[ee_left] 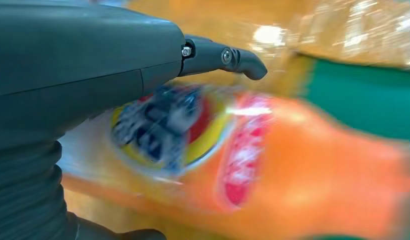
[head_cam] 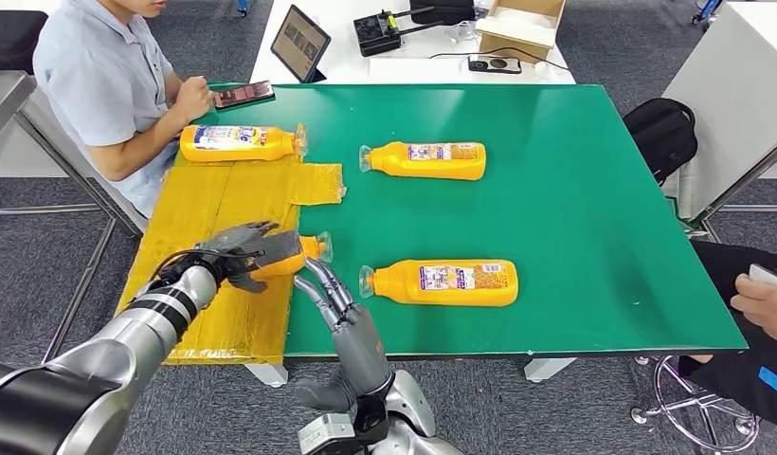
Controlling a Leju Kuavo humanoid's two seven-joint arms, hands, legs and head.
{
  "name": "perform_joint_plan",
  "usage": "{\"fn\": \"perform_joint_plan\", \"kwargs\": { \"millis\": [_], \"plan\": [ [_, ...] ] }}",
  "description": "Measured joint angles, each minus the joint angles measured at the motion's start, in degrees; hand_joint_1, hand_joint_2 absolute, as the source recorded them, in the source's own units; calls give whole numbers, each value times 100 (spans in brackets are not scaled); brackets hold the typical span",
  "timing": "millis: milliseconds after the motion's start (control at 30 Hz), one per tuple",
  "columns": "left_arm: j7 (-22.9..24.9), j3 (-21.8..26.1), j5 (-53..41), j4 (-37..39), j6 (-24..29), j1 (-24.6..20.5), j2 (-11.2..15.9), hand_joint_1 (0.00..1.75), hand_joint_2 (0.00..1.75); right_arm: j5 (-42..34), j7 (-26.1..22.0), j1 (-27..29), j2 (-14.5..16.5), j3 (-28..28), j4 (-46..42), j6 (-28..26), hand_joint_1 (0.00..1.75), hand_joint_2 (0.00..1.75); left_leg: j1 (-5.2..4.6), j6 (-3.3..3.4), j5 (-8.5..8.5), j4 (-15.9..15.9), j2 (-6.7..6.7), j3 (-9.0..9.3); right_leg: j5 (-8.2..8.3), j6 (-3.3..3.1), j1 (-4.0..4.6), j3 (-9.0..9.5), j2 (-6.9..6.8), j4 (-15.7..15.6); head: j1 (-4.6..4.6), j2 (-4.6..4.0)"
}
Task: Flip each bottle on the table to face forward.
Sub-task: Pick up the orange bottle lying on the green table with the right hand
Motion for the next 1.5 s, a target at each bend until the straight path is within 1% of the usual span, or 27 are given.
{"fn": "perform_joint_plan", "kwargs": {
  "millis": [133,300,400,500,567,633,700,767,833,900,933,1000,1067,1167,1267,1333,1400,1500],
  "plan": [
    [-577,466,548,-7,-455,-21,-22,0,175,-122,0,-48,-25,104,-28,0,0,0,0,0,0,0,0,0,0,0,1,-1,0,0,-2,0],
    [-914,879,910,-68,-658,-65,-31,0,175,-188,-1,-111,-40,188,-57,0,0,0,1,-1,1,0,0,1,0,0,1,-2,0,2,-2,0],
    [-1209,1054,1134,-176,-379,-76,-56,0,175,34,0,-152,-40,189,-70,0,0,0,1,-1,1,0,0,1,0,0,1,-2,0,2,-1,0],
    [-1677,1272,1544,-409,237,-35,-110,0,175,738,0,-116,-27,45,-145,0,0,0,0,-1,1,0,0,1,0,0,0,-1,0,1,-1,0],
    [-1947,1468,2038,-666,663,64,-174,0,175,1616,0,-45,7,-198,-231,0,0,87,-1,-1,1,0,-1,1,0,0,0,-1,0,1,-1,0],
    [-2082,1700,2660,-1050,996,251,-264,0,175,2569,0,64,58,-550,-324,0,0,175,-1,-1,0,0,-1,1,0,0,0,-1,0,0,-1,0],
    [-2084,1910,3218,-1556,1241,536,-353,0,175,3249,0,233,108,-952,-445,-1,0,175,-1,-2,-1,0,-1,1,-1,0,0,-1,0,-1,-1,0],
    [-1995,2066,3702,-2179,1517,929,-415,0,175,3785,0,456,152,-1429,-620,-3,0,175,-1,-2,-4,0,2,1,-2,0,0,-1,2,-2,-2,0],
    [-1875,2180,4083,-2880,1880,1438,-452,0,175,4283,3,726,181,-1995,-793,-4,0,175,-1,-4,-8,0,7,2,-3,-1,0,-2,4,-3,-2,0],
    [-1799,2270,4255,-3549,2302,2003,-480,0,175,4661,50,1028,191,-2547,-917,-4,0,175,-1,-3,-12,0,7,1,-6,-2,-1,-4,4,-4,-1,0],
    [-1796,2312,4251,-3869,2551,2295,-492,0,175,4829,142,1183,191,-2806,-970,-4,0,175,-2,-2,-14,0,7,0,-9,-2,-1,-5,4,-4,0,0],
    [-1855,2382,4126,-4479,3048,2870,-515,0,175,5112,483,1485,177,-3250,-1065,-4,0,175,-2,-1,-19,0,6,-1,-16,0,-1,-6,4,-5,-1,0],
    [-1921,2426,3993,-5017,3352,3364,-543,0,175,5254,804,1732,138,-3585,-1153,-5,0,175,-2,-1,-22,0,1,-4,-23,6,-1,-8,2,-6,1,0],
    [-1947,2470,3893,-5571,3480,3842,-575,0,175,5389,1076,1932,92,-3889,-1252,-7,0,175,-2,0,-24,0,-2,-7,-26,7,-1,-8,2,-7,-2,0],
    [-1949,2482,3722,-6105,3566,4222,-623,0,175,5472,1639,2031,15,-4123,-1267,-6,0,175,-2,0,-24,0,1,-6,-25,7,-1,-7,2,-8,-4,0],
    [-1921,2467,3561,-6429,3590,4454,-652,0,175,5387,2015,2026,-116,-4223,-1178,-4,0,175,-2,1,-24,0,0,-5,-25,7,-1,-5,2,-8,-3,0],
    [-1862,2416,3427,-6653,3574,4610,-666,0,175,5270,2242,1962,-255,-4236,-1002,1,0,175,-2,1,-23,0,0,-5,-24,8,-1,-3,2,-8,-2,0],
    [-1787,2301,3327,-6841,3532,4710,-690,0,175,5144,2471,1791,-391,-4147,-705,22,0,175,-2,1,-22,0,0,-5,-22,8,-1,-2,1,-7,-2,0]
  ]
}}
